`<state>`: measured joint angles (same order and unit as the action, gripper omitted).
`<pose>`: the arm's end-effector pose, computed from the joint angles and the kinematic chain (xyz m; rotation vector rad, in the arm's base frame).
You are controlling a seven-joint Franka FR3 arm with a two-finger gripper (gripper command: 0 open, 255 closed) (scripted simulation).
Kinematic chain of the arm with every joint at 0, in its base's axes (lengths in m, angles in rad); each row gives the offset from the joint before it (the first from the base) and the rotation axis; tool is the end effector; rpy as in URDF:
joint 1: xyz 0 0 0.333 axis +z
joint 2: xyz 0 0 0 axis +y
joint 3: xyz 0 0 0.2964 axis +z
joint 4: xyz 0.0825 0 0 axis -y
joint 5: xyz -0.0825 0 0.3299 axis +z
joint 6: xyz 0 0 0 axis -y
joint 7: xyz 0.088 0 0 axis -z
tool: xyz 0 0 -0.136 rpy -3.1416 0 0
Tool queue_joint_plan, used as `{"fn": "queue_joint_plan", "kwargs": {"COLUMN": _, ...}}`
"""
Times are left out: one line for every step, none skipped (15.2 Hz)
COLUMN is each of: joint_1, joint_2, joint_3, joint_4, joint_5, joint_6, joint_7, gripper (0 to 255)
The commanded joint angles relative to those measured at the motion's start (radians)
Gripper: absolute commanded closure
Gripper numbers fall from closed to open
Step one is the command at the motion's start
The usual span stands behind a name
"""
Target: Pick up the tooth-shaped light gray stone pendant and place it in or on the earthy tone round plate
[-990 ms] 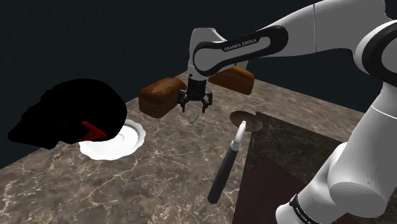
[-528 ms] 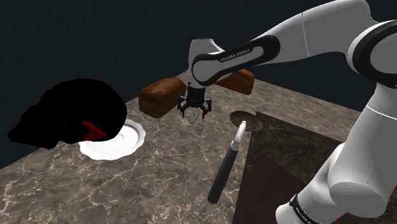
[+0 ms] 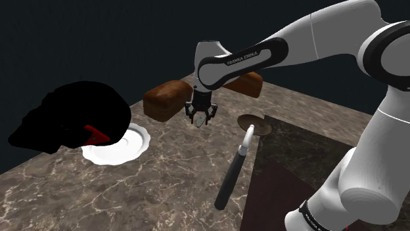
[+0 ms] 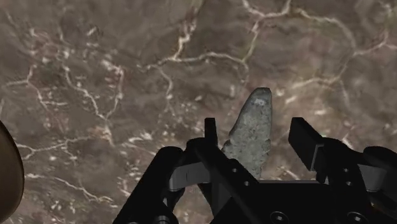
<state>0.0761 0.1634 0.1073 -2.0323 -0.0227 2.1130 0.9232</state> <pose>0.5136 0.0927 0.3436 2.8928 -1.1021 -0.1064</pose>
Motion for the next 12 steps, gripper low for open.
{"fn": "queue_joint_plan", "kwargs": {"joint_1": 0.0, "joint_2": 0.0, "joint_3": 0.0, "joint_4": 0.0, "joint_5": 0.0, "joint_6": 0.0, "joint_7": 0.0, "gripper": 255}}
{"fn": "queue_joint_plan", "kwargs": {"joint_1": 0.0, "joint_2": 0.0, "joint_3": 0.0, "joint_4": 0.0, "joint_5": 0.0, "joint_6": 0.0, "joint_7": 0.0, "gripper": 255}}
{"fn": "queue_joint_plan", "kwargs": {"joint_1": 0.0, "joint_2": 0.0, "joint_3": 0.0, "joint_4": 0.0, "joint_5": 0.0, "joint_6": 0.0, "joint_7": 0.0, "gripper": 255}}
{"fn": "queue_joint_plan", "kwargs": {"joint_1": 0.0, "joint_2": 0.0, "joint_3": 0.0, "joint_4": -0.001, "joint_5": 0.0, "joint_6": 0.001, "joint_7": 0.0, "gripper": 255}}
{"fn": "queue_joint_plan", "kwargs": {"joint_1": 0.0, "joint_2": 0.001, "joint_3": 0.0, "joint_4": 0.0, "joint_5": 0.0, "joint_6": 0.001, "joint_7": 0.001, "gripper": 255}}
{"fn": "queue_joint_plan", "kwargs": {"joint_1": 0.0, "joint_2": 0.001, "joint_3": 0.0, "joint_4": -0.001, "joint_5": 0.0, "joint_6": 0.002, "joint_7": 0.0, "gripper": 255}}
{"fn": "queue_joint_plan", "kwargs": {"joint_1": 0.0, "joint_2": 0.0, "joint_3": 0.0, "joint_4": -0.002, "joint_5": 0.0, "joint_6": 0.002, "joint_7": 0.001, "gripper": 255}}
{"fn": "queue_joint_plan", "kwargs": {"joint_1": 0.0, "joint_2": 0.0, "joint_3": 0.0, "joint_4": -0.002, "joint_5": 0.0, "joint_6": 0.002, "joint_7": 0.0, "gripper": 255}}
{"fn": "queue_joint_plan", "kwargs": {"joint_1": 0.0, "joint_2": 0.0, "joint_3": 0.0, "joint_4": 0.0, "joint_5": 0.0, "joint_6": 0.0, "joint_7": 0.0, "gripper": 255}}
{"fn": "queue_joint_plan", "kwargs": {"joint_1": 0.0, "joint_2": -0.006, "joint_3": 0.0, "joint_4": 0.006, "joint_5": 0.001, "joint_6": -0.012, "joint_7": -0.001, "gripper": 255}}
{"fn": "queue_joint_plan", "kwargs": {"joint_1": 0.0, "joint_2": -0.013, "joint_3": 0.0, "joint_4": 0.012, "joint_5": 0.002, "joint_6": -0.024, "joint_7": -0.001, "gripper": 255}}
{"fn": "queue_joint_plan", "kwargs": {"joint_1": -0.001, "joint_2": -0.019, "joint_3": 0.001, "joint_4": 0.018, "joint_5": 0.003, "joint_6": -0.037, "joint_7": -0.002, "gripper": 255}}
